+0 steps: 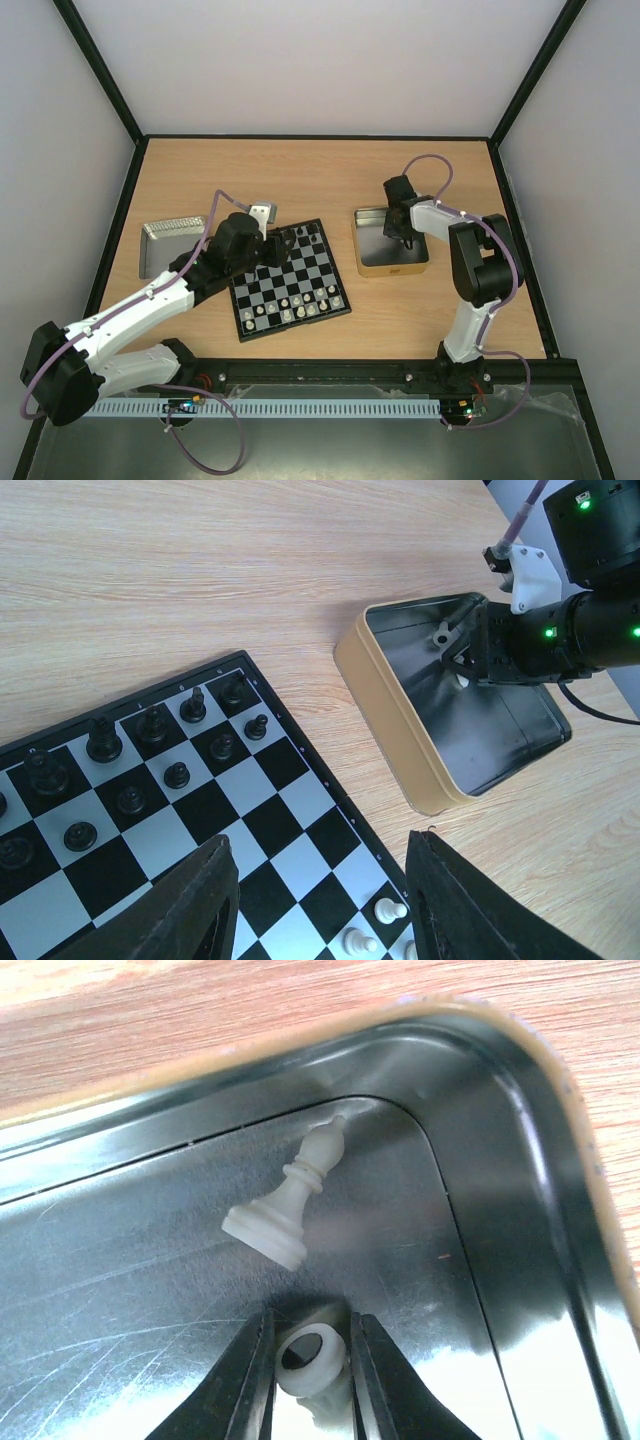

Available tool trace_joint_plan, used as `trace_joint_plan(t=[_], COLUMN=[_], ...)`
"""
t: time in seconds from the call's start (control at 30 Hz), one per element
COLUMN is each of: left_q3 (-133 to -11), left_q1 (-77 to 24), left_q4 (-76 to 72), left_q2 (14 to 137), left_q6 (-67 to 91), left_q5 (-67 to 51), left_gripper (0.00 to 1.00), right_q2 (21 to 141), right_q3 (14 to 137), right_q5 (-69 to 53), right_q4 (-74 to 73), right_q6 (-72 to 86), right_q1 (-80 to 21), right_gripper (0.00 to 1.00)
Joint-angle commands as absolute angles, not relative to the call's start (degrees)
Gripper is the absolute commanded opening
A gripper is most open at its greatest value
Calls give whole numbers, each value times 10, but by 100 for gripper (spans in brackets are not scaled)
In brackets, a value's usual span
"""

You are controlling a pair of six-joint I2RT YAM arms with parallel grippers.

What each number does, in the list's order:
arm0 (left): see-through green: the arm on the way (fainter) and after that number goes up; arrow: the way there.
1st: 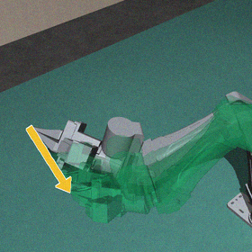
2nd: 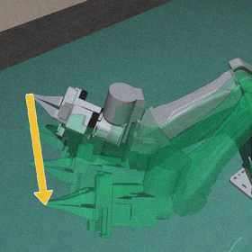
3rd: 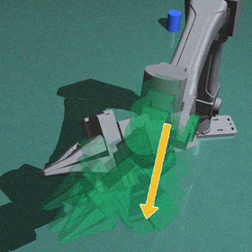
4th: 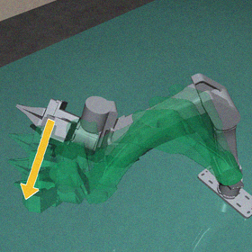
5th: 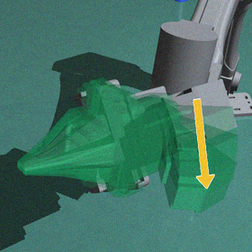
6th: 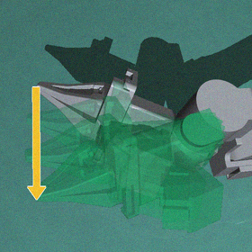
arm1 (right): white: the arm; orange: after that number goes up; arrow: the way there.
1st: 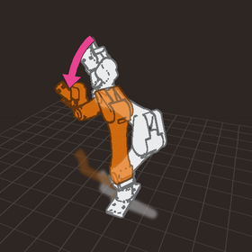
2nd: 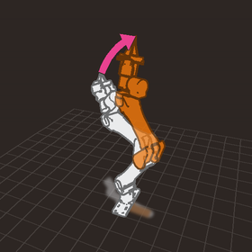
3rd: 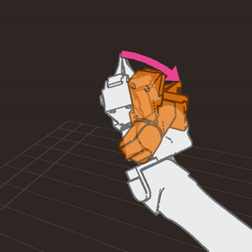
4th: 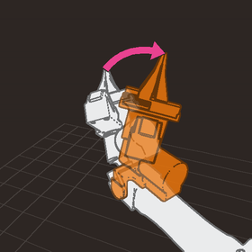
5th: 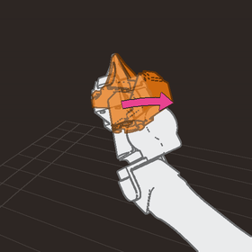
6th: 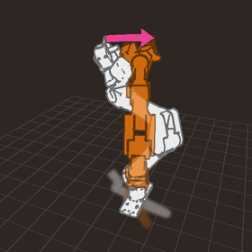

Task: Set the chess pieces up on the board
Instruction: Pick up the chess piece from the storage box, then place the chess piece on the chessboard.

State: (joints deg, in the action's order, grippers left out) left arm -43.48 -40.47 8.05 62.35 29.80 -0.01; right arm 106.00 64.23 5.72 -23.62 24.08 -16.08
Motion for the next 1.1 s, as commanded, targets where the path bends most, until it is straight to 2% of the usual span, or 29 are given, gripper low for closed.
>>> trace_joint_plan(t=[0.0,0.17,0.3,0.47,0.67,0.83,1.07], left_q3=[-445,-442,-436,-425,-416,-420,-415], left_q1=[-402,-402,-402,-402,-414,-451,-495], left_q4=[76,70,57,19,-52,-96,-140], left_q2=[626,624,622,624,641,665,687], left_q6=[296,299,308,325,338,335,367], left_q5=[-5,-12,-27,-47,-61,-49,4], left_gripper=[48,49,53,64,72,76,75], right_q2=[1071,1049,995,909,783,720,698], right_q3=[650,637,606,542,395,366,333], right_q5=[61,36,-28,-142,-265,-278,-277], right_q4=[-227,-211,-179,-115,81,130,213], right_q6=[234,271,351,522,778,881,1015], right_q1=[-157,-154,-152,-153,-160,-213,-302], right_gripper=[15,10,10,8,6,6,7])
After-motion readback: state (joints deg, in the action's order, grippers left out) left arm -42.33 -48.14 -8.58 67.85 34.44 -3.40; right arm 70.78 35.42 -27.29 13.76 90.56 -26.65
